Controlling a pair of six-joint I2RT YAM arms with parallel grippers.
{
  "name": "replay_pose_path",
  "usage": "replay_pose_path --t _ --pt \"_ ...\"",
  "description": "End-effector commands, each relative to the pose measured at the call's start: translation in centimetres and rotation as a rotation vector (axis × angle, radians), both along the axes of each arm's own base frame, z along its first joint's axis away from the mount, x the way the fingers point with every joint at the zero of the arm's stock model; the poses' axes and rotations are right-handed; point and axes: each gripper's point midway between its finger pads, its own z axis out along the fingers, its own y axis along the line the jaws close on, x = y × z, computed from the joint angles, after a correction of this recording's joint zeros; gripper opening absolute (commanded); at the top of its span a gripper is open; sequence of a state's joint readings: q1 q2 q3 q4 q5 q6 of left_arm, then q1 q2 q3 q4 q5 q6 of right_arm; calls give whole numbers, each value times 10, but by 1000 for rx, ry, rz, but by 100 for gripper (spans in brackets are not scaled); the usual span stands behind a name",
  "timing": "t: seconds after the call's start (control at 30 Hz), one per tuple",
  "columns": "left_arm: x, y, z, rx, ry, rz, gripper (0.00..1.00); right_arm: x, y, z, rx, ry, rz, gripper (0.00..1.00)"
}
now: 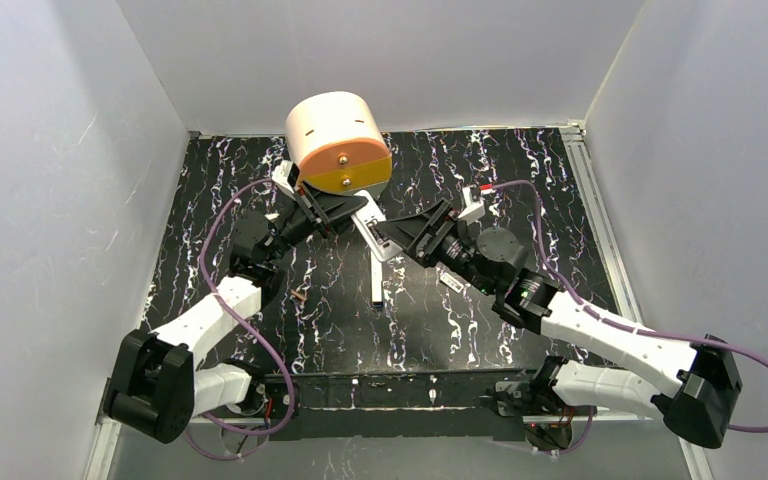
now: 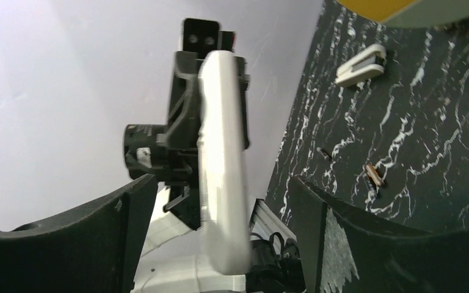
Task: Load the batteries into the remote control
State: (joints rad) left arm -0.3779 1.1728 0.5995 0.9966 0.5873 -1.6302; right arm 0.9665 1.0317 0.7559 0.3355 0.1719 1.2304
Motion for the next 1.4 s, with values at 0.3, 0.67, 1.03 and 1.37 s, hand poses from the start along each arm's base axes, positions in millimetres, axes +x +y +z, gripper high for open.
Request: replay_pose_path --t 0.3,0.67,1.03,1.37 --pt "-32 -15 22 92 -245 -192 0 -32 13 35 -63 -281 286 68" --pt "-32 -17 22 107 -253 -210 0 -34 10 26 -112 -289 308 57" --pt "-36 -16 25 116 -267 -221 0 -26 -3 29 -175 -326 266 57" --pt "-35 -16 26 115 -265 -217 0 -32 6 22 -232 -349 351 45"
